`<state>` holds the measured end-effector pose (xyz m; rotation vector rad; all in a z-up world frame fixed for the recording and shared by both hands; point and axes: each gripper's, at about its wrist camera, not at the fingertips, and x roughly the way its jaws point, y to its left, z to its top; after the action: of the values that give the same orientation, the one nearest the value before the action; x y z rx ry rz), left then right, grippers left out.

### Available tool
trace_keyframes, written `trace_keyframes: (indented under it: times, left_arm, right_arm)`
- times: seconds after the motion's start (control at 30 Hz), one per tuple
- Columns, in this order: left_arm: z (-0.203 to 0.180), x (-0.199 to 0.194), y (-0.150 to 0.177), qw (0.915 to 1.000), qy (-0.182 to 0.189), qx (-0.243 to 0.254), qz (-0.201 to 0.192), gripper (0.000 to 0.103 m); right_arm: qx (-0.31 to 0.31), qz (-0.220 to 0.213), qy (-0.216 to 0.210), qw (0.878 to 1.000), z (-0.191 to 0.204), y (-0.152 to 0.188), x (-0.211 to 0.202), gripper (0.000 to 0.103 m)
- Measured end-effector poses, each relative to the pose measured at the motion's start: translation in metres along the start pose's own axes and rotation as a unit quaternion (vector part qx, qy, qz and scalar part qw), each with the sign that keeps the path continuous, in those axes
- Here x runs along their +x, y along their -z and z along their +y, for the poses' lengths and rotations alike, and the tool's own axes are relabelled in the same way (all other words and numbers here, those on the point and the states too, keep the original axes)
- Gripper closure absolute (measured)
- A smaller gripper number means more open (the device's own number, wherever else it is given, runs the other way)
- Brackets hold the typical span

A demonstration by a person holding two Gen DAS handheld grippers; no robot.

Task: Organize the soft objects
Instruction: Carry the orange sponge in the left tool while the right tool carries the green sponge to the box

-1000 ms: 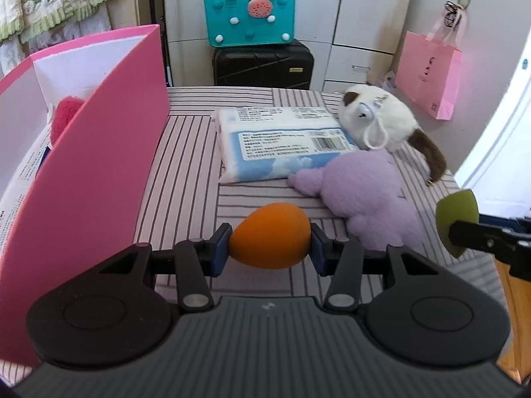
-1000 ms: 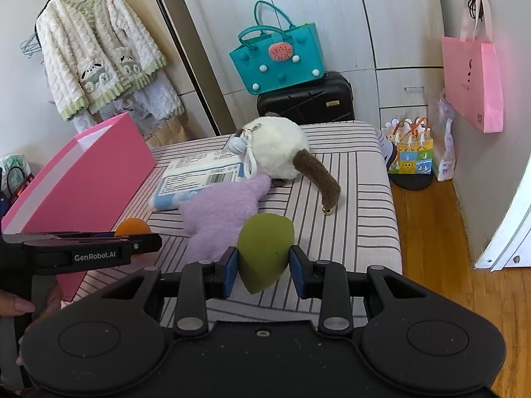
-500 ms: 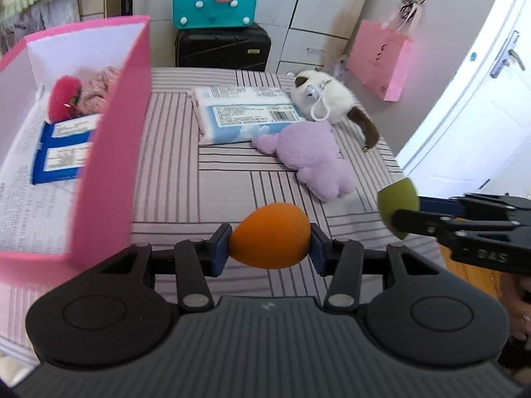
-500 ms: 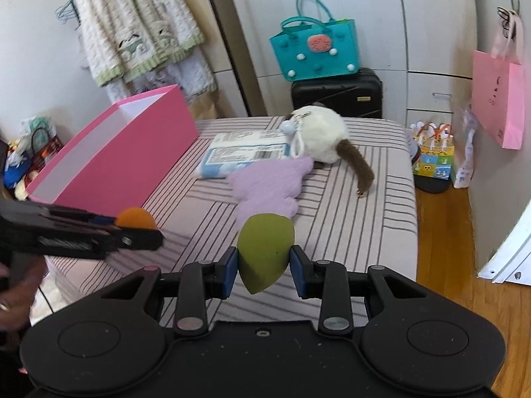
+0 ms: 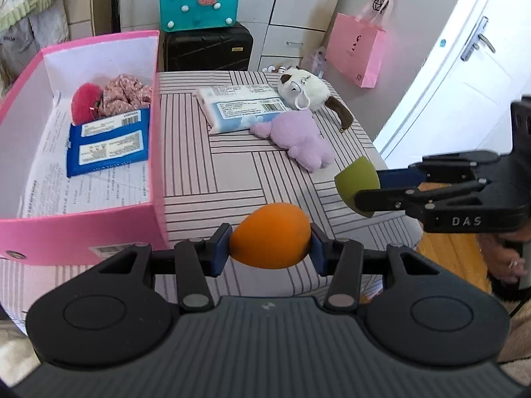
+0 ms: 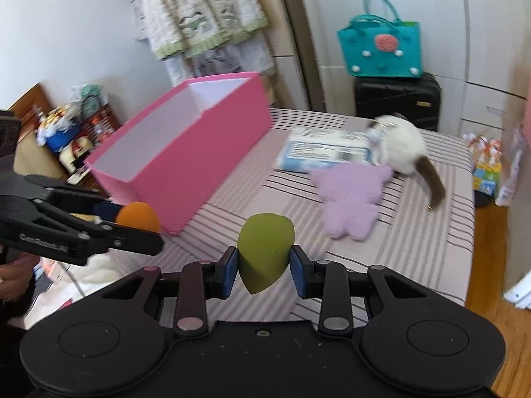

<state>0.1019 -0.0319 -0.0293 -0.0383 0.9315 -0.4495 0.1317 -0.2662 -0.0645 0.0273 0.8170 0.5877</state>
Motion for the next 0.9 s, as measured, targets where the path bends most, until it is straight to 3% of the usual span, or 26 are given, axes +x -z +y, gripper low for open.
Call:
trace_keyframes:
  times: [0.2,0.53,0.77,0.9]
  left_arm:
    - [0.022,-0.029,-0.007,0.9982,0.047,0.007,0.036,0.056]
    - [0.067,-0.070,-0.030,0.9999,-0.008,0.005,0.004,0.055]
    - [0.106,-0.067,-0.053,0.9996,-0.017,-0.013,-0.018,0.055]
    - [0.126,-0.056,-0.066,0.9991,-0.037,-0.016,-0.010,0.055]
  right_arm:
    - [-0.043,0.013,-0.014,0.999,0.026,-0.013,-0.007,0.064]
    - [-0.076,0.032,-0.050,0.995,0.044,-0.039,0.001,0.064]
    - [-0.110,0.017,-0.069,0.991,0.065,-0.069,0.017,0.064]
    - [-0.124,0.003,-0.074,0.990,0.075,-0.091,0.030,0.064]
